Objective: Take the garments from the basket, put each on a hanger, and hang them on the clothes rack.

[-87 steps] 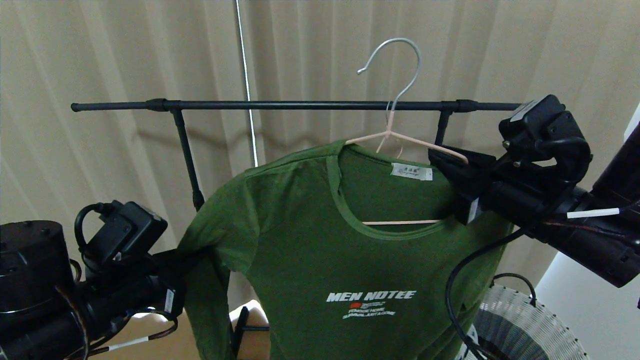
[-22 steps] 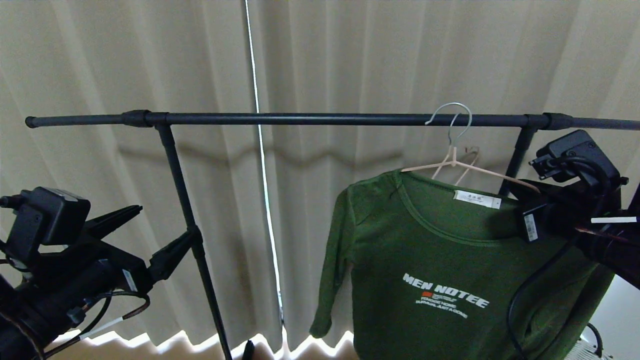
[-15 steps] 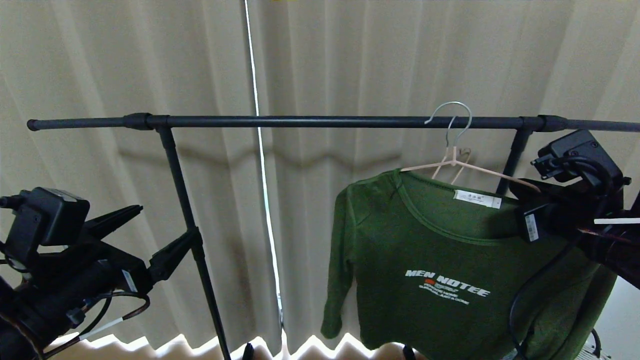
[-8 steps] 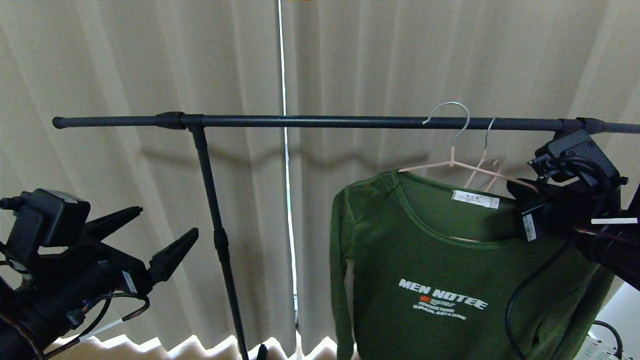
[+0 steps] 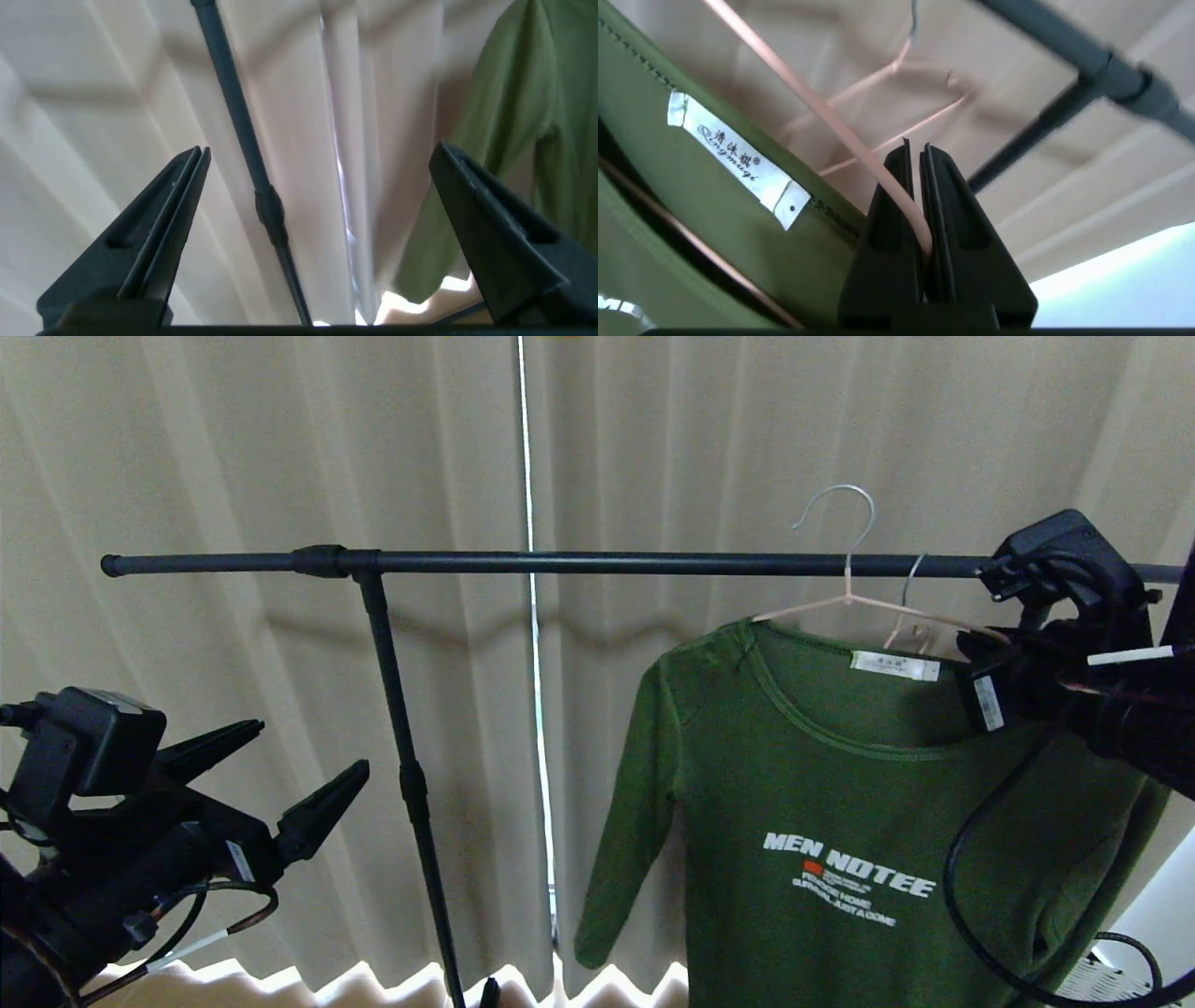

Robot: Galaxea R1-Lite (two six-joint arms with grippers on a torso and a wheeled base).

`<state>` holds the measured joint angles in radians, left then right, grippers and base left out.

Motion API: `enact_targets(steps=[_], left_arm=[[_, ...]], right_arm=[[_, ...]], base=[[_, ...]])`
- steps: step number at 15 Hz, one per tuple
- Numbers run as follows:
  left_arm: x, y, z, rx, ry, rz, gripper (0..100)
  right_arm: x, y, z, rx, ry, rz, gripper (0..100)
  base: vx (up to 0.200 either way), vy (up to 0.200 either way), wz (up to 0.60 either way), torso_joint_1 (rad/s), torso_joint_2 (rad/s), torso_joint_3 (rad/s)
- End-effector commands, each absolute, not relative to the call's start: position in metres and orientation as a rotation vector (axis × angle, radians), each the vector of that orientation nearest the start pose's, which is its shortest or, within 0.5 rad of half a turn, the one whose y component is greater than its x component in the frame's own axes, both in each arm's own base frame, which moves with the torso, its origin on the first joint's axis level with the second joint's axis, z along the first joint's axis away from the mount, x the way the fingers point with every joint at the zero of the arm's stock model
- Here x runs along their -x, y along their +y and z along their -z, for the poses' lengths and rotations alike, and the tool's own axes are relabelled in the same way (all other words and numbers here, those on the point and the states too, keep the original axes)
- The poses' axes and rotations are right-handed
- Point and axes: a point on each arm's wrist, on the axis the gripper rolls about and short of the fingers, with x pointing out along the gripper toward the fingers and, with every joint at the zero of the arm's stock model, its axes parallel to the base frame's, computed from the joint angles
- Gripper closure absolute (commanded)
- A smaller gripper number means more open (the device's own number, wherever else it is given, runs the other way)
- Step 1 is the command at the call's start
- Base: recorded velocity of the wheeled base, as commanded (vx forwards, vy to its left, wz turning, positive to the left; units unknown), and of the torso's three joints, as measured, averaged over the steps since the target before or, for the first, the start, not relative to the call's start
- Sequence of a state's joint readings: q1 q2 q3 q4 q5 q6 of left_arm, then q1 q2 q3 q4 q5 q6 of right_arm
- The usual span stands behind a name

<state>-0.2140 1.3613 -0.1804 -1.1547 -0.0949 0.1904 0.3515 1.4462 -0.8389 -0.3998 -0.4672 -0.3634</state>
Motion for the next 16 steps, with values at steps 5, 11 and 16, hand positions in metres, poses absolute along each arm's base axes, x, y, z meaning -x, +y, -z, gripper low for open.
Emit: enact_targets(steps=[5,11,16], left_arm=[[-0.171,-0.039,-0.159,-0.19,-0.008,0.308,0],[-0.171,-0.039,-0.158,-0.19,-0.005,0.308,0],[-0.172,-0.039,-0.158,-0.19,-0.003,0.308,0]], right_arm=[[-0.296,0.095,-0.22,0.484,0.294,0.164,100],[-0.307,0.103,-0.204,0.514,0.341,0.195,100],[-0.303,0.115,-0.204,0.516,0.325,0.158,100]], base=[[0.0,0.0,0.0,0.0,0.0,0.0],[0.0,0.0,0.0,0.0,0.0,0.0],[0.0,0.0,0.0,0.0,0.0,0.0]])
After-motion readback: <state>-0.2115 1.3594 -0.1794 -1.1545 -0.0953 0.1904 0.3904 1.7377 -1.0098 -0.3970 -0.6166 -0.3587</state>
